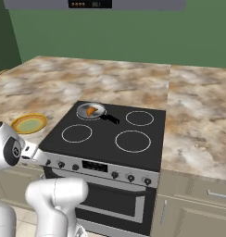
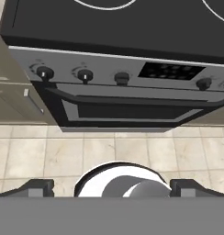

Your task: Pick the croissant and place it on the pan. Then turn on the stove to warm the croissant.

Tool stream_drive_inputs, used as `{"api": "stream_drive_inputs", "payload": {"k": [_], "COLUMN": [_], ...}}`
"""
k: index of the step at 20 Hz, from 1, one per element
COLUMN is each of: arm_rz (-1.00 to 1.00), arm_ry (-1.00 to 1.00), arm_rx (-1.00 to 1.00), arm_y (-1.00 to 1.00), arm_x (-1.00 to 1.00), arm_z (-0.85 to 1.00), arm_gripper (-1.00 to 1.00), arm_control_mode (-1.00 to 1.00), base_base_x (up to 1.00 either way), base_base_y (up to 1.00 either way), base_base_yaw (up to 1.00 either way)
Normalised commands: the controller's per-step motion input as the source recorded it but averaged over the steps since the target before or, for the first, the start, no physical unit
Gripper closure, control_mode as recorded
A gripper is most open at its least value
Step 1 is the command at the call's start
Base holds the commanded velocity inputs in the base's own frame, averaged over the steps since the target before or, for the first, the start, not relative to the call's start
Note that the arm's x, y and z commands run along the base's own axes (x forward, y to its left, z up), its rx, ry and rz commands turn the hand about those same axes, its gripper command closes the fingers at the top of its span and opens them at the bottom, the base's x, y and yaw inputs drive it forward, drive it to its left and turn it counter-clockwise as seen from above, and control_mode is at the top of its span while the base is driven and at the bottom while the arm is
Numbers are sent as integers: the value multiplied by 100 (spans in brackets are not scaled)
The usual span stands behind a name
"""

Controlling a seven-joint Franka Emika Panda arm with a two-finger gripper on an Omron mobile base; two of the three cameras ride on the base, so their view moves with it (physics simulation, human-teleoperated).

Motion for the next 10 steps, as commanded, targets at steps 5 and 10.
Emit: {"api": "stream_drive_inputs", "payload": {"k": [5,10], "arm_rz": [0,0], "arm_ry": [0,0], "arm_rx": [0,0], "arm_y": [0,-4], "arm_x": [11,18], "arm_z": [-20,-12], "arm_gripper": [-100,-100], "arm_control_mode": [-100,-100], "base_base_x": [0,0], "base_base_y": [0,0], "base_base_yaw": [0,0]}}
